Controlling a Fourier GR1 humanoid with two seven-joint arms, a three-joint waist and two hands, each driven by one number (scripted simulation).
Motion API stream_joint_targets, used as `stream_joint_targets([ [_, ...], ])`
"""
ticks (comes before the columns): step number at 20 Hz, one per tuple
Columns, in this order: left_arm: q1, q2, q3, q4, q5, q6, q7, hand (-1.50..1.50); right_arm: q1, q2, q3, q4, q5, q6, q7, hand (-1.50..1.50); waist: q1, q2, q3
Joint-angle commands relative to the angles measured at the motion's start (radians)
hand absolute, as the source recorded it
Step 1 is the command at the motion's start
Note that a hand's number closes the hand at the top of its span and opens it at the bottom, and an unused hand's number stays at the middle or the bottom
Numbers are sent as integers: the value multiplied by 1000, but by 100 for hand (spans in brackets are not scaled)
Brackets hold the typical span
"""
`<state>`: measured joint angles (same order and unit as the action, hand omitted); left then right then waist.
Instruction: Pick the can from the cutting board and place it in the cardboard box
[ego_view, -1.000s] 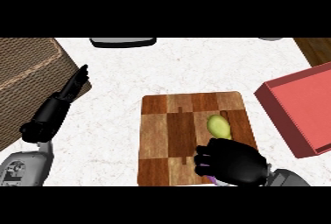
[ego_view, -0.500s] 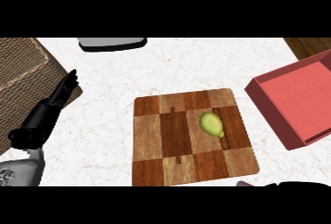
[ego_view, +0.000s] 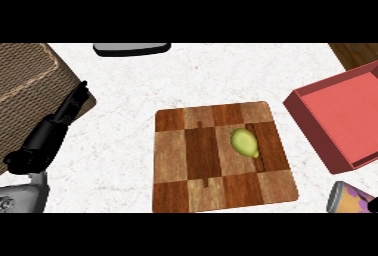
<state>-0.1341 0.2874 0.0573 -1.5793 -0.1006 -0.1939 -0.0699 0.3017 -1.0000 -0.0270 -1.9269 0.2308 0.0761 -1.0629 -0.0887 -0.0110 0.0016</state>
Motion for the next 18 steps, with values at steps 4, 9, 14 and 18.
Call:
stream_joint_targets([
  [4, -28, -13, -36, -7, -15, -14, 12, 0, -20, -150, -320, 199, -424, 256, 22, 150, 62, 8, -3],
  [9, -101, -49, -66, 10, -23, -13, 37, 0, -179, -266, -315, 447, -471, 346, 60, 150, 104, 17, -1],
  [14, -74, -72, -108, 4, -59, -12, -9, 0, -358, -269, -141, 623, -251, 231, 5, 150, 150, 27, 0],
  [18, -131, -65, -95, 4, -34, -32, 31, 0, -362, -364, -42, 667, -94, 235, 28, 150, 174, 34, 1],
])
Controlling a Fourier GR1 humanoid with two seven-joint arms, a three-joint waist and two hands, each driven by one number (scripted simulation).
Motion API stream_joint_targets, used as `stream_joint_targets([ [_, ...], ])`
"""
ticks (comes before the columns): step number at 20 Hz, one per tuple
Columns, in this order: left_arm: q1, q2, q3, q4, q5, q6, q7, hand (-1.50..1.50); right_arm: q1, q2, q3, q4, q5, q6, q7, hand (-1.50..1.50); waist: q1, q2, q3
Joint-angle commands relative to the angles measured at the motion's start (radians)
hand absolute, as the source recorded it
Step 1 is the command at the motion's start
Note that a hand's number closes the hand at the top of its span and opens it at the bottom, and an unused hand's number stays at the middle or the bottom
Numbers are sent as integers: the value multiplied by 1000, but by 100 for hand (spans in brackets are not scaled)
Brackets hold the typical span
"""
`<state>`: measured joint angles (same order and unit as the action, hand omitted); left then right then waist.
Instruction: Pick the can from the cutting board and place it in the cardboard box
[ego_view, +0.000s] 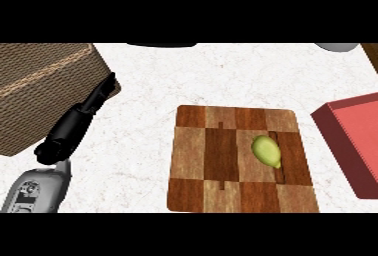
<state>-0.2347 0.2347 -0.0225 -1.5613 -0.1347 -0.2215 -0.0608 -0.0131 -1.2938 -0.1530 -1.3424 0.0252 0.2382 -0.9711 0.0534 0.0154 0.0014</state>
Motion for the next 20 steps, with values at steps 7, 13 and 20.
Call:
stream_joint_targets([
  [7, -41, -10, -15, 44, -13, -13, -42, 0, -195, -38, 267, 235, 322, 15, -156, 150, 44, 11, 2],
  [13, -85, -27, -20, 58, -16, -6, -10, 0, -287, -11, 395, 337, 445, 18, -238, -150, 53, 17, 3],
  [20, -44, -33, -19, 50, -14, -1, -20, 0, -325, 90, 401, 328, 195, 158, -329, -150, 38, 11, 3],
])
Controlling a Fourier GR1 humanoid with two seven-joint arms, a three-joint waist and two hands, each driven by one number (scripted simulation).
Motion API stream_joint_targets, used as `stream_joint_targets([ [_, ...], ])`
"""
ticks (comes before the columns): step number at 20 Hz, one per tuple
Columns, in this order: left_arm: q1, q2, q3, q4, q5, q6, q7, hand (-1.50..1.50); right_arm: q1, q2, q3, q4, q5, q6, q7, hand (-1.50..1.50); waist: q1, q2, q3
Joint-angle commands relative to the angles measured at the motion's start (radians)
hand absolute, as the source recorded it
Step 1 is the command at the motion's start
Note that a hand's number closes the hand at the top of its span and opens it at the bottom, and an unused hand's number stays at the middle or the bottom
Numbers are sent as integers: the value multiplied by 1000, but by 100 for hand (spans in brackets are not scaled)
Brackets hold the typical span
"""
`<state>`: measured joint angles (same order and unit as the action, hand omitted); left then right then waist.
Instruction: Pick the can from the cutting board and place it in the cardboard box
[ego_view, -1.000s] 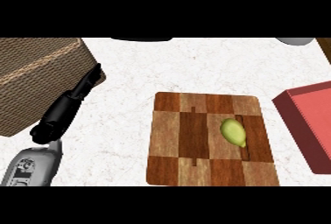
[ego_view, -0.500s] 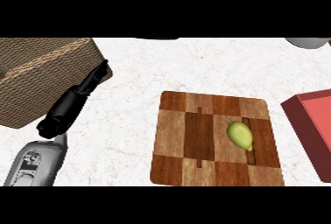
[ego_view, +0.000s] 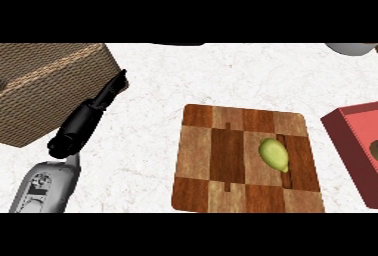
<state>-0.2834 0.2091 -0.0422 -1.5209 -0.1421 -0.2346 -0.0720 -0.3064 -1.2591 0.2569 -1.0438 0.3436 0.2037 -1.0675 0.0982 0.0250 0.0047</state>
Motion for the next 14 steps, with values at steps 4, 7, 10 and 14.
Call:
stream_joint_targets([
  [4, -10, 8, 13, 9, 3, -1, 2, 0, 15, 169, 3, 32, -364, 330, -119, -150, -15, 7, 2],
  [7, -4, 9, 7, 5, -6, 1, -4, 0, 25, 200, 14, 65, -501, 419, -4, -150, -2, 10, 0],
  [10, -22, 3, 4, 16, -1, -5, -5, 0, -23, 188, -6, 96, -631, 509, 106, -150, 5, 14, -3],
  [14, -28, 14, 18, 7, 11, -13, -8, 0, -70, 157, -49, 185, -775, 593, 201, -150, 11, 12, 1],
])
